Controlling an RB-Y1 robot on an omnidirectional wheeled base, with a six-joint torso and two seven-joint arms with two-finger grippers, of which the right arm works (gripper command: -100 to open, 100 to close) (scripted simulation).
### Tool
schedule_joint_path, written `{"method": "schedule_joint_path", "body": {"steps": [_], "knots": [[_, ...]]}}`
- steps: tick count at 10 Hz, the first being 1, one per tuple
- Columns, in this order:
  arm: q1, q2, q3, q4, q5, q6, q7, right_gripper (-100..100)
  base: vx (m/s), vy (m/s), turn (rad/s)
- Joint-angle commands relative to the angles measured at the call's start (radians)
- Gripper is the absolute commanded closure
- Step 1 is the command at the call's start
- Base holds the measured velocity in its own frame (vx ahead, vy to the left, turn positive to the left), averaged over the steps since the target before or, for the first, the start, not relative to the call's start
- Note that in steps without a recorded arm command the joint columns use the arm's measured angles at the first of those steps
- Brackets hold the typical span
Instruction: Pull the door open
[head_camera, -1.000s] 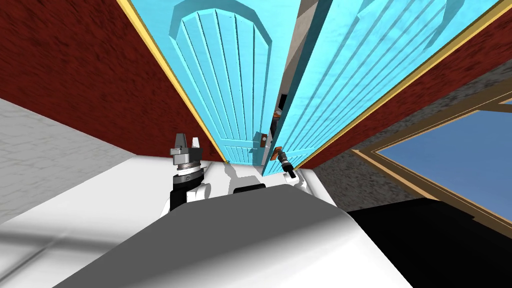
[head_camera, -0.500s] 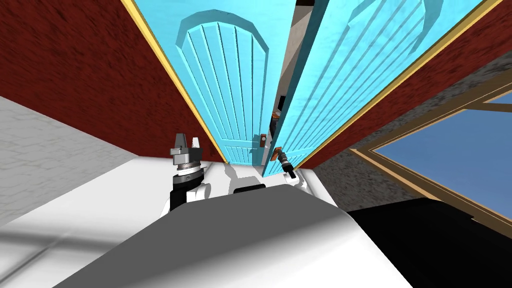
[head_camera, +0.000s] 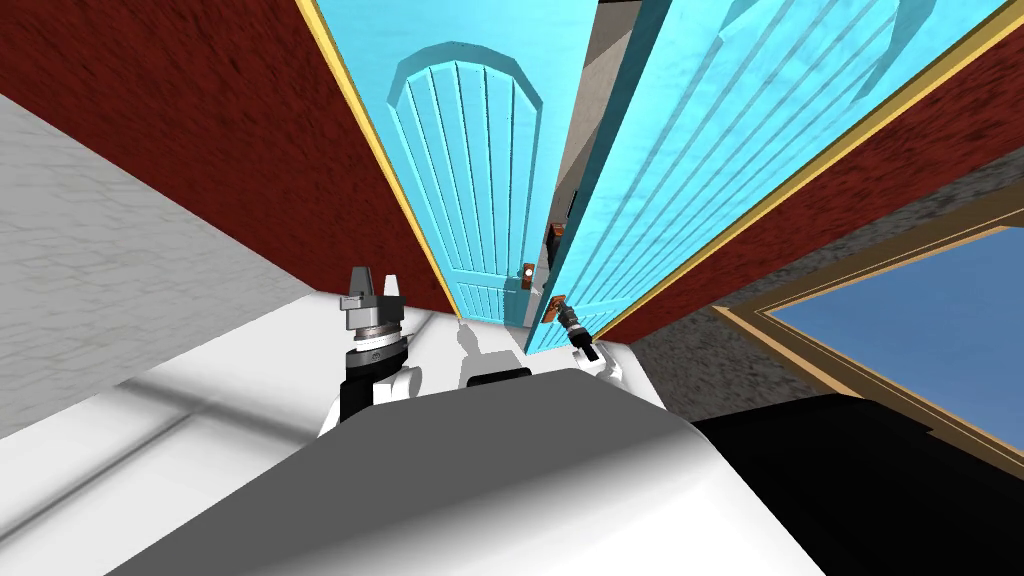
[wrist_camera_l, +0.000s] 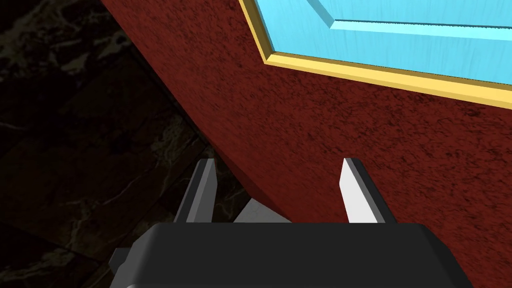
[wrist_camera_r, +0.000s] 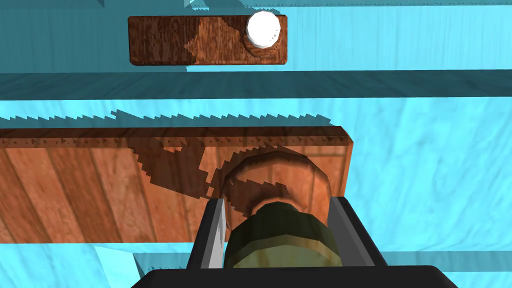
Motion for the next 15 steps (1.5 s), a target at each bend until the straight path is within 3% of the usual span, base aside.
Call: {"method": "schedule_joint_path", "body": {"steps": [1,5,6,7,15], "knots": [[0.029,-0.030,0.010,-0.009,0.003,-0.029,-0.031,100,-0.215,-0.108,0.198],[0.066,-0.087,0.031,-0.013,0.010,-0.086,-0.087,100,-0.201,-0.117,0.171],[0.061,-0.075,0.030,-0.013,0.009,-0.074,-0.076,100,-0.114,-0.050,0.055],[0.072,-0.092,0.037,-0.008,0.013,-0.102,-0.093,100,-0.173,-0.067,0.140],[0.113,-0.167,0.053,0.010,0.025,-0.215,-0.155,100,-0.205,-0.104,0.120]]}}
